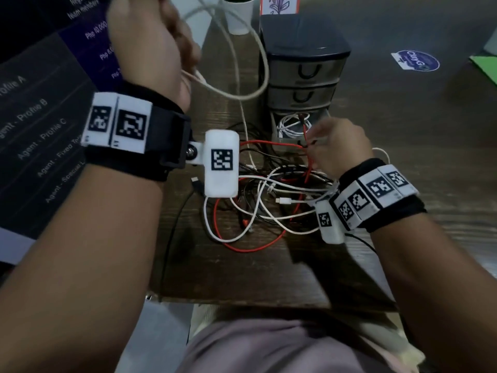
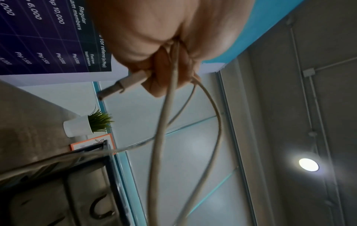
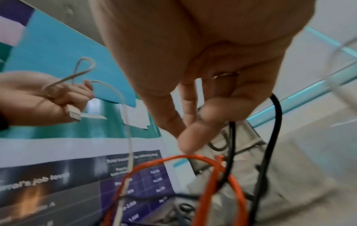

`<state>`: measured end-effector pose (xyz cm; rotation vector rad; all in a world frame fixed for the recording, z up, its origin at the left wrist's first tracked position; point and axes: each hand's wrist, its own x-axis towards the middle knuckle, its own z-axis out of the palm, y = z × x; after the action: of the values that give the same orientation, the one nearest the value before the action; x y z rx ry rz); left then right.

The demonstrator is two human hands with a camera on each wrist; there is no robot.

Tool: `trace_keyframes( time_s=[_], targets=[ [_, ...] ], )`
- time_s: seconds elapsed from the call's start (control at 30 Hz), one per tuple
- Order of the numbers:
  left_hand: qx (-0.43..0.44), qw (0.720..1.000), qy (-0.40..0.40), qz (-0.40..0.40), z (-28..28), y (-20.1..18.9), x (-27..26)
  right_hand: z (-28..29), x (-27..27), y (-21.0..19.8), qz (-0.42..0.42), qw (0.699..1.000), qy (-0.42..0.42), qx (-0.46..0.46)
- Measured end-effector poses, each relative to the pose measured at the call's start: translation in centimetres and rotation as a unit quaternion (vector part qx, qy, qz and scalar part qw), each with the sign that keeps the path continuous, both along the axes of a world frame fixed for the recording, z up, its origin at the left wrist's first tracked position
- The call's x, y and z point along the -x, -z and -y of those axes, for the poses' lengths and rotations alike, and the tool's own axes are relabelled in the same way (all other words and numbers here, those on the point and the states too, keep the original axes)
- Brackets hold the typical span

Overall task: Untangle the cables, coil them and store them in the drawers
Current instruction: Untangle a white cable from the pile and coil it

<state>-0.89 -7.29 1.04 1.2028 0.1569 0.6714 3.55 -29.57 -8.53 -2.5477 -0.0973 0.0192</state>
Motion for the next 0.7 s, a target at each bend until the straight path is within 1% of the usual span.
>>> trace_keyframes(
  time_s=[0.07,0.1,0.13,0.17,0.2,0.23,0.27,0.33,0.4,0.47,0.5,0.57,0.6,0.7],
  targets=[
    [-0.020,0.999,0.036,0.012,0.5,-0.2,0.4,-0.8,0.9,-1.6,0.039,0.998,-0.036,-0.016],
    [-0.043,0.997,0.064,0.015,1.0,-0.3,0.7,-1.3,1.3,-2.3,0.044,0.995,-0.071,-0.052],
    [-0.072,0.993,0.094,0.012,1.7,-0.3,1.1,-1.9,1.7,-2.9,0.027,0.987,-0.113,-0.111],
    [-0.087,0.989,0.121,0.006,2.2,-0.4,1.3,-2.5,1.9,-3.3,-0.012,0.972,-0.154,-0.179],
    [-0.107,0.984,0.144,0.007,2.4,-0.3,1.5,-3.1,2.0,-3.5,-0.050,0.955,-0.190,-0.223],
    [-0.113,0.980,0.164,0.008,2.7,-0.4,1.6,-3.5,2.0,-3.5,-0.070,0.944,-0.223,-0.231],
    [-0.117,0.978,0.175,0.007,2.9,-0.6,1.8,-3.9,1.8,-3.4,-0.075,0.940,-0.251,-0.219],
    [-0.111,0.976,0.186,0.011,3.1,-0.6,2.1,-4.5,1.5,-2.8,-0.070,0.941,-0.278,-0.181],
    [-0.101,0.976,0.193,0.021,3.1,-0.3,2.2,-5.2,0.9,-2.0,-0.067,0.950,-0.266,-0.146],
    [-0.090,0.971,0.216,0.042,2.8,0.1,2.1,-5.9,0.1,-1.1,-0.047,0.970,-0.221,-0.088],
    [-0.075,0.969,0.229,0.050,2.7,0.1,2.1,-6.0,-0.4,-0.7,-0.039,0.977,-0.194,-0.074],
    [-0.046,0.964,0.253,0.061,2.4,0.1,2.2,-6.3,-1.1,0.0,-0.029,0.984,-0.158,-0.084],
    [-0.040,0.961,0.266,0.065,2.2,0.1,2.1,-6.5,-1.2,0.2,-0.022,0.984,-0.154,-0.085],
    [-0.054,0.953,0.292,0.054,2.0,0.5,2.3,-7.2,-1.5,-0.1,-0.021,0.983,-0.156,-0.094]
  ],
)
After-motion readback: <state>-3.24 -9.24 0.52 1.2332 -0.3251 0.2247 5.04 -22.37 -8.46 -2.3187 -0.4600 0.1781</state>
